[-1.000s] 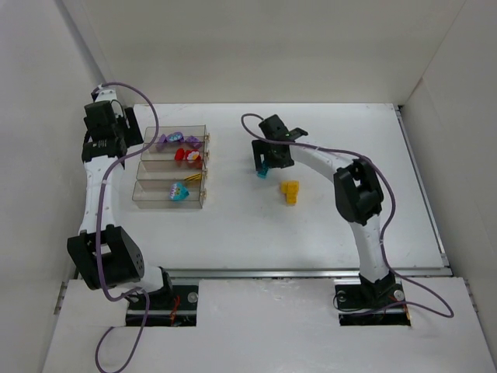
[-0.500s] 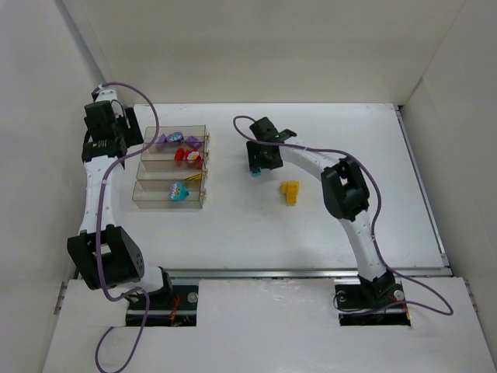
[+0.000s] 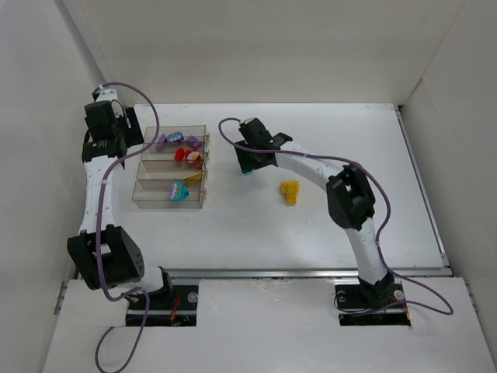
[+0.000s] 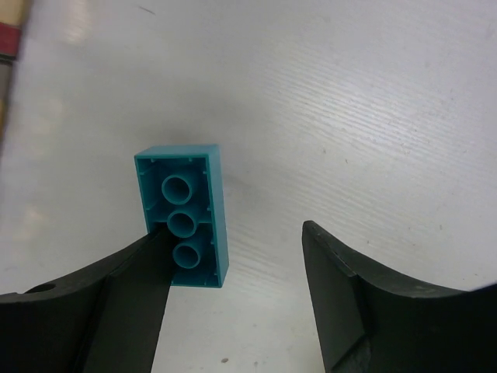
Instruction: Sort the legos into containers by color
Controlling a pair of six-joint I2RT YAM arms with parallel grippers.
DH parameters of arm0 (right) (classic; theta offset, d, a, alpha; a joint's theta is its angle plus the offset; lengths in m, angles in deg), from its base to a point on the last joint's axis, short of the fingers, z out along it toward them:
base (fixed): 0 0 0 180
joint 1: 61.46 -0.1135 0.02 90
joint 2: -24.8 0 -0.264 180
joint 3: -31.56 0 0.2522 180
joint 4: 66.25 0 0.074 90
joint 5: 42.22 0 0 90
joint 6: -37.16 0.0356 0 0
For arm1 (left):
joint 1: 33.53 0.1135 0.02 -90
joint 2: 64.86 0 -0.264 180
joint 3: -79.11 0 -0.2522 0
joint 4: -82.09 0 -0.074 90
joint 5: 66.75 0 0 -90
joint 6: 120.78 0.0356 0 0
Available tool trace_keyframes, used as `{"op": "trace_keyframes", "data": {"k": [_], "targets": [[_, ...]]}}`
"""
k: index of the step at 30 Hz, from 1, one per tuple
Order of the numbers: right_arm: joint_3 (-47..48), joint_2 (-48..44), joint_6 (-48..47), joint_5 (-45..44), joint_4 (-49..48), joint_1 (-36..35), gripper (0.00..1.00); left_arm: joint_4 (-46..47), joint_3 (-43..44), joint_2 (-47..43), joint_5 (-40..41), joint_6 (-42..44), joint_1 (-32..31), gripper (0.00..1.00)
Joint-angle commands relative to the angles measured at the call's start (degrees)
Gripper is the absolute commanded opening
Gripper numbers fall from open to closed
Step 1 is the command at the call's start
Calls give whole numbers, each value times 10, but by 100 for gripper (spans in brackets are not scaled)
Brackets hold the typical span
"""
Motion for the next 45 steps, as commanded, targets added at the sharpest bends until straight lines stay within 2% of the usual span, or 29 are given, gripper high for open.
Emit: {"op": "trace_keyframes", "data": {"k": [1, 4, 6, 11, 14, 18, 25, 27, 31, 35, 38, 39, 41, 42, 43, 45], "targets": [[-10, -62, -18, -19, -63, -9, 71, 9, 11, -5, -5, -5, 4, 71], [-10, -56, -23, -19, -55, -9, 71, 9, 11, -5, -5, -5, 4, 71], [-16, -49, -41, 8, -55, -9, 64, 9, 11, -5, -5, -5, 4, 71], [-60, -93, -66, 128, -140, -9, 61, 9, 11, -5, -5, -5, 4, 71], [-54, -117, -89, 185, -162, -32, 60, 9, 11, -5, -5, -5, 4, 71], [-17, -100, -95, 255, -193, -67, 60, 9, 11, -5, -10, -5, 4, 71], [171, 51, -72, 237, -97, -115, 63, 9, 6, -5, -17, -5, 4, 71], [198, 69, -66, 237, -92, -121, 70, 9, 0, -5, -27, 2, 4, 71], [204, 75, -66, 237, -98, -121, 75, 9, 0, -5, -35, 2, 4, 71], [197, 92, -66, 216, -112, -132, 75, 9, 0, -5, -48, 2, 4, 71], [250, 112, -66, 211, -67, -132, 75, -10, 5, -5, -81, 35, 4, 70], [255, 112, -66, 211, -56, -132, 75, -21, 6, -5, -118, 55, 4, 70], [209, 86, -66, 224, -77, -132, 75, -55, 23, -5, -178, 113, 9, 70], [184, 55, -66, 230, -94, -132, 75, -106, 23, -5, -216, 151, 18, 68], [160, 41, -66, 230, -133, -132, 75, -139, 39, -10, -298, 243, 24, 68], [119, 24, -66, 247, -158, -132, 75, -231, 45, -16, -374, 324, 50, 68]]}}
